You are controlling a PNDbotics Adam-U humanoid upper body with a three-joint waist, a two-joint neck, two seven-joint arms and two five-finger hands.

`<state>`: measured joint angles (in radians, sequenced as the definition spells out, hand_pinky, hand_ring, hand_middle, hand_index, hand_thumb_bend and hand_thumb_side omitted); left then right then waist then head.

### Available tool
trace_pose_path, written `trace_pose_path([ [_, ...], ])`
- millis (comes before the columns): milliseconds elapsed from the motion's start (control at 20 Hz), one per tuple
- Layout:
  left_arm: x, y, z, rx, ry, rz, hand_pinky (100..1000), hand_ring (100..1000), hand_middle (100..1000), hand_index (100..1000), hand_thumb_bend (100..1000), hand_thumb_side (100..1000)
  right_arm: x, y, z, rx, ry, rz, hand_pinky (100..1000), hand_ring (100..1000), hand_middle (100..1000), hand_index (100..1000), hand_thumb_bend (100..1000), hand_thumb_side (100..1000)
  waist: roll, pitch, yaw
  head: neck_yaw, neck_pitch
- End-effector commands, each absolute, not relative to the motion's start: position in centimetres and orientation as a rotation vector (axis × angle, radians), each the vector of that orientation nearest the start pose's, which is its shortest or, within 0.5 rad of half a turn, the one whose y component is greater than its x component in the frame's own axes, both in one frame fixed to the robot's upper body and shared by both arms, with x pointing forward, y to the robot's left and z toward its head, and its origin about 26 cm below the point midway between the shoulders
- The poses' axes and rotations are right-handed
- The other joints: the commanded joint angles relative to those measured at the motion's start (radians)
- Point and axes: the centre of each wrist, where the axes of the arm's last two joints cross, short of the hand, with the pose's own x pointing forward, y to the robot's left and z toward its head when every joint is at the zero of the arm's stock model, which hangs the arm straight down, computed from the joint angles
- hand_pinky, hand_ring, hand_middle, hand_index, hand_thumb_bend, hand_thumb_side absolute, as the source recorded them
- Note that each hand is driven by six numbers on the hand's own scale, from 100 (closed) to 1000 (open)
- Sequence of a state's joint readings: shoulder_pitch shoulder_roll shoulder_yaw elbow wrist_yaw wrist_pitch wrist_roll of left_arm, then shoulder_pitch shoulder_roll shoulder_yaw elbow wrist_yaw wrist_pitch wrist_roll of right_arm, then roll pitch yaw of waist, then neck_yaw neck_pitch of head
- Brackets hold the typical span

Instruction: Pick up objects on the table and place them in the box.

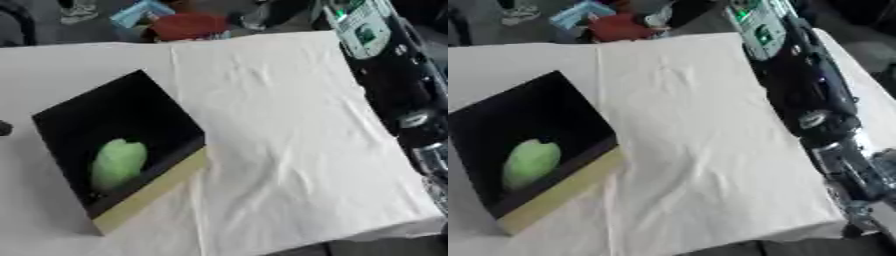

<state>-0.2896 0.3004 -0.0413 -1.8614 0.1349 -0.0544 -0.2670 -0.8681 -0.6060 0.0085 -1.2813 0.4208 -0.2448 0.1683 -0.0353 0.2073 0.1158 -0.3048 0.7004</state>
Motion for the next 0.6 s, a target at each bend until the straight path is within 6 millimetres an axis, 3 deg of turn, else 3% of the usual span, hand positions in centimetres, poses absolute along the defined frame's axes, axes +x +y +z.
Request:
trace_pose_path([
  [50,31.8,26.1,16.6,-0.138,-2.129,-0.573,718,647,563,801,284,892,42.7,-36.2,28.7,-0.814,-2.159,0.67,590,638,708,823,388,387,0.006,-0.013,-0.006,0.009,-0.014],
  [300,31.8,26.1,16.5,-0.124,-2.123,-0.562,719,645,562,801,268,916,42.8,-38.8,24.3,-0.622,-2.168,0.207,555,612,669,794,305,416,0.011,-0.009,-0.009,0.019,-0.013],
  [600,31.9,26.1,16.3,-0.111,-2.114,-0.553,719,645,561,800,260,933,42.0,-39.5,21.4,-0.485,-2.159,0.037,550,609,668,788,276,438,0.016,-0.001,-0.024,0.039,-0.012],
])
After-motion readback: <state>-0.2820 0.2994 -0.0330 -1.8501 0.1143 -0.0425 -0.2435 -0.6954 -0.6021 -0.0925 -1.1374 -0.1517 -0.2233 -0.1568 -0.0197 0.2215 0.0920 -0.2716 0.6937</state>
